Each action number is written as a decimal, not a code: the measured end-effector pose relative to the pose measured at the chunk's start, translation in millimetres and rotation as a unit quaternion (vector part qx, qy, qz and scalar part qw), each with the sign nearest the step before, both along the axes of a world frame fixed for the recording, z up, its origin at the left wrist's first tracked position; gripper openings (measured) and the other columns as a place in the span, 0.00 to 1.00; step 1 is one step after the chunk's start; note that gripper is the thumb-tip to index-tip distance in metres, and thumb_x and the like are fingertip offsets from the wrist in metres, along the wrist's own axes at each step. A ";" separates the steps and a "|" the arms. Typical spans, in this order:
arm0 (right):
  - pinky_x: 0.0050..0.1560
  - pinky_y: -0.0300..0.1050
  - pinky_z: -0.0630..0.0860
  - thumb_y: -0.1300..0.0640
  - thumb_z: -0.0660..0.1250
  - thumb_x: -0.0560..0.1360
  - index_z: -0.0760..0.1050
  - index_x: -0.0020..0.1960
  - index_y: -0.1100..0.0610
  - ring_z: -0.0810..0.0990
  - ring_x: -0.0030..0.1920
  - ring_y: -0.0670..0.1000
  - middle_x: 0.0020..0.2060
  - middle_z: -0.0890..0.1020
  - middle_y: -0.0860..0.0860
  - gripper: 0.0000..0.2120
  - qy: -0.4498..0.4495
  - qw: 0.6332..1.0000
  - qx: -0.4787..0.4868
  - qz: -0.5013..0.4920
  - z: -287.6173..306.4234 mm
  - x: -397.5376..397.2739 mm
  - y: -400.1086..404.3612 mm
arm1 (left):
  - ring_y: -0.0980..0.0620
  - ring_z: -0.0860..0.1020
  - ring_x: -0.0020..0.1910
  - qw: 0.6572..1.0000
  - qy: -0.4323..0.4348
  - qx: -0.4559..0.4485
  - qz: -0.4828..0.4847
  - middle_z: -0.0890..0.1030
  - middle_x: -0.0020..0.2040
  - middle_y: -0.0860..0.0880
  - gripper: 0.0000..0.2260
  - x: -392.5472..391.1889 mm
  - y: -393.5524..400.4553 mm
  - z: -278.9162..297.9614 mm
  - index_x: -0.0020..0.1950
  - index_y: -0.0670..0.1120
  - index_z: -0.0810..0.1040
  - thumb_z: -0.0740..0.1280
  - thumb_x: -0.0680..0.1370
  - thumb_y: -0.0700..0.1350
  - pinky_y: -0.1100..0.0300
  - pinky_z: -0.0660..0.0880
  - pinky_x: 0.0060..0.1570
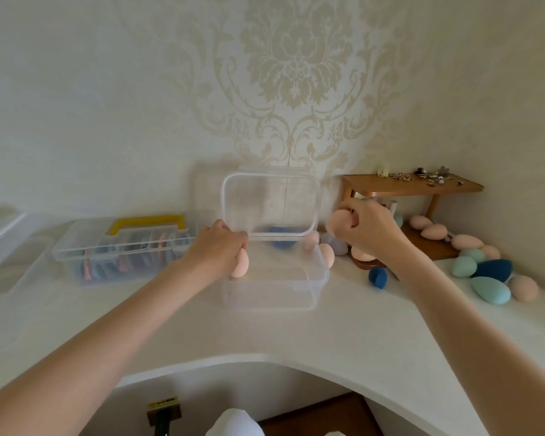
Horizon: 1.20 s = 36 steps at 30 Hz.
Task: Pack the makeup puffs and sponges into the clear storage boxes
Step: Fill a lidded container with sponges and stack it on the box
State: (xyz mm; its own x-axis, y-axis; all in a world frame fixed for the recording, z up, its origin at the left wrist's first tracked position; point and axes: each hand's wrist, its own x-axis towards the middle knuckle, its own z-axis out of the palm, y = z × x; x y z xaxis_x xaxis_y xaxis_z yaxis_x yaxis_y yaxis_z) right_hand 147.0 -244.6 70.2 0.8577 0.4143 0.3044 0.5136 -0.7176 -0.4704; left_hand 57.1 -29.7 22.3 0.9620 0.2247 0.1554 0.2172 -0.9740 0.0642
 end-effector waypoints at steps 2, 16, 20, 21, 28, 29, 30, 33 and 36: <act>0.36 0.31 0.70 0.60 0.63 0.75 0.76 0.58 0.52 0.76 0.35 0.43 0.38 0.78 0.46 0.12 0.048 0.994 0.003 0.094 8.4 -11.2 18.2 | 0.42 0.71 0.59 1.000 0.010 -0.017 0.013 0.69 0.62 0.43 0.13 -0.6 0.3 0.2 0.60 0.49 0.73 0.59 0.77 0.41 0.56 0.68 0.58; 0.31 0.35 0.67 0.63 0.66 0.72 0.77 0.53 0.64 0.75 0.31 0.48 0.25 0.74 0.49 0.10 0.149 0.968 -0.181 0.091 -38.8 -15.5 109.6 | 0.47 0.67 0.65 0.999 -0.041 0.005 -0.010 0.78 0.58 0.46 0.13 -2.3 -1.6 -3.7 0.62 0.45 0.73 0.61 0.77 0.40 0.55 0.70 0.55; 0.29 0.35 0.64 0.61 0.65 0.74 0.75 0.51 0.61 0.76 0.38 0.50 0.30 0.78 0.51 0.07 0.122 0.971 -0.192 0.070 -41.4 -19.8 110.1 | 0.46 0.67 0.63 0.997 -0.045 0.040 -0.041 0.74 0.62 0.48 0.15 0.3 -0.1 -5.0 0.64 0.46 0.71 0.60 0.78 0.41 0.55 0.68 0.59; 0.28 0.34 0.63 0.60 0.64 0.74 0.75 0.50 0.60 0.75 0.38 0.50 0.35 0.80 0.52 0.06 0.113 0.972 -0.196 0.061 -42.5 -20.6 109.7 | 0.46 0.67 0.63 0.996 -0.052 0.052 -0.053 0.72 0.63 0.48 0.16 0.1 0.3 -4.1 0.65 0.46 0.71 0.61 0.78 0.41 0.56 0.67 0.60; 0.31 0.32 0.62 0.52 0.62 0.76 0.62 0.32 0.55 0.80 0.41 0.51 0.48 0.83 0.55 0.16 0.085 0.975 -0.201 0.051 -47.5 -21.9 107.1 | 0.49 0.65 0.65 0.982 -0.021 0.088 -0.164 0.71 0.64 0.51 0.14 3.2 2.1 -1.5 0.64 0.51 0.73 0.61 0.78 0.44 0.54 0.65 0.63; 0.31 0.31 0.63 0.53 0.63 0.76 0.67 0.35 0.56 0.81 0.40 0.50 0.48 0.85 0.55 0.13 0.102 0.974 -0.191 0.061 -47.9 -20.7 106.9 | 0.49 0.64 0.67 0.983 -0.008 0.091 -0.161 0.71 0.65 0.51 0.15 4.1 2.4 -0.8 0.65 0.51 0.72 0.62 0.78 0.45 0.53 0.64 0.65; 0.32 0.31 0.66 0.54 0.64 0.75 0.72 0.40 0.58 0.80 0.35 0.48 0.46 0.85 0.56 0.08 0.120 0.974 -0.177 0.073 -46.8 -20.0 105.7 | 0.49 0.63 0.68 0.984 0.006 0.094 -0.155 0.70 0.66 0.52 0.16 4.9 2.7 -0.3 0.66 0.51 0.71 0.62 0.78 0.44 0.52 0.64 0.66; 0.43 0.42 0.80 0.55 0.67 0.75 0.76 0.55 0.60 0.81 0.34 0.48 0.43 0.85 0.55 0.12 0.133 0.984 -0.090 0.071 -32.1 -11.0 89.8 | 0.47 0.62 0.69 0.984 0.032 0.106 -0.138 0.68 0.68 0.51 0.18 7.5 2.6 -1.0 0.67 0.51 0.68 0.62 0.77 0.44 0.51 0.61 0.68; 0.49 0.48 0.81 0.60 0.64 0.76 0.78 0.52 0.62 0.82 0.41 0.53 0.43 0.83 0.57 0.07 0.053 0.999 -0.009 0.007 -6.7 11.1 61.0 | 0.46 0.64 0.68 0.984 0.038 0.119 -0.129 0.69 0.66 0.50 0.14 10.7 1.2 -0.8 0.64 0.49 0.69 0.61 0.78 0.47 0.51 0.63 0.65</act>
State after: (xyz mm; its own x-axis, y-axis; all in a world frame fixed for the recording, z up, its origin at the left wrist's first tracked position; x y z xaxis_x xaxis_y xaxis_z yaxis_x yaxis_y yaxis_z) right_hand 158.1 -183.6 63.5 0.8791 0.4302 0.2051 0.4711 -0.7197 -0.5100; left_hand 67.8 -28.5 21.4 0.9931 -0.0621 0.0993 -0.0434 -0.9827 -0.1800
